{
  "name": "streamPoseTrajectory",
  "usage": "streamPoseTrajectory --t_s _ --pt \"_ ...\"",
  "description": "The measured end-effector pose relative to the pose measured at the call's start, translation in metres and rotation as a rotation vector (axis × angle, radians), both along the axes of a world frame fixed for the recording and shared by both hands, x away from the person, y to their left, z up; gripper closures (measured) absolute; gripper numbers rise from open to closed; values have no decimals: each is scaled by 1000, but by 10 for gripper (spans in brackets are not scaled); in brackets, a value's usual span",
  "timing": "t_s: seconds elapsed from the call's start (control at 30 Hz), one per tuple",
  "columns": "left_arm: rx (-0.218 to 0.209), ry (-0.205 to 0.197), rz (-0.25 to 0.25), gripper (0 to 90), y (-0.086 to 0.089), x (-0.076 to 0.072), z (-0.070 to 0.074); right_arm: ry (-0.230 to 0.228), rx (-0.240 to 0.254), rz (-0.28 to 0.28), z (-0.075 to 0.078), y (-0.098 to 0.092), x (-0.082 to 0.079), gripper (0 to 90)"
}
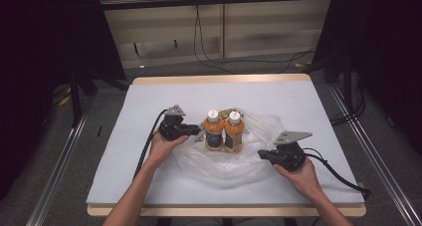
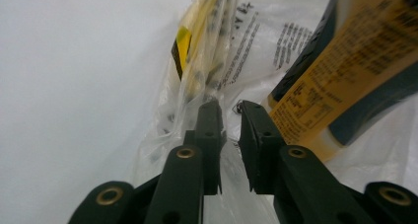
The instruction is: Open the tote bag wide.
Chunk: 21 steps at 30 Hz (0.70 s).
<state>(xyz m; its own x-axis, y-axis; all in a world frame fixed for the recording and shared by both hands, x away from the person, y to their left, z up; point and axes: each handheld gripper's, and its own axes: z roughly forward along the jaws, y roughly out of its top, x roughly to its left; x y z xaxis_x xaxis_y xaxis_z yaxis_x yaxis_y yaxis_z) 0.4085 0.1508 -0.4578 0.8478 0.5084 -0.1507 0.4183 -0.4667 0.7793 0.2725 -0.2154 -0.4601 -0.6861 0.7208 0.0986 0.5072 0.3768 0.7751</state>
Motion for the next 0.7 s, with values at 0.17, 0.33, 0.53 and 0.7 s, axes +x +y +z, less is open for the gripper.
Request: streamPoseTrajectory --t_s 0.17,0.33,0.53,0.7 --pt "-47 -24 -3 750 7 -6 9 -51 46 -30 11 -7 -2 863" --pt "-64 -68 -19 611 9 -23 22 -92 73 -27 17 -11 -6 783" --pt "-97 -101 -46 415 14 -48 34 -126 108 -42 24 -15 -12 614" --pt "-111 -115 -27 237 27 -62 40 -159 122 -65 30 -19 -19 399"
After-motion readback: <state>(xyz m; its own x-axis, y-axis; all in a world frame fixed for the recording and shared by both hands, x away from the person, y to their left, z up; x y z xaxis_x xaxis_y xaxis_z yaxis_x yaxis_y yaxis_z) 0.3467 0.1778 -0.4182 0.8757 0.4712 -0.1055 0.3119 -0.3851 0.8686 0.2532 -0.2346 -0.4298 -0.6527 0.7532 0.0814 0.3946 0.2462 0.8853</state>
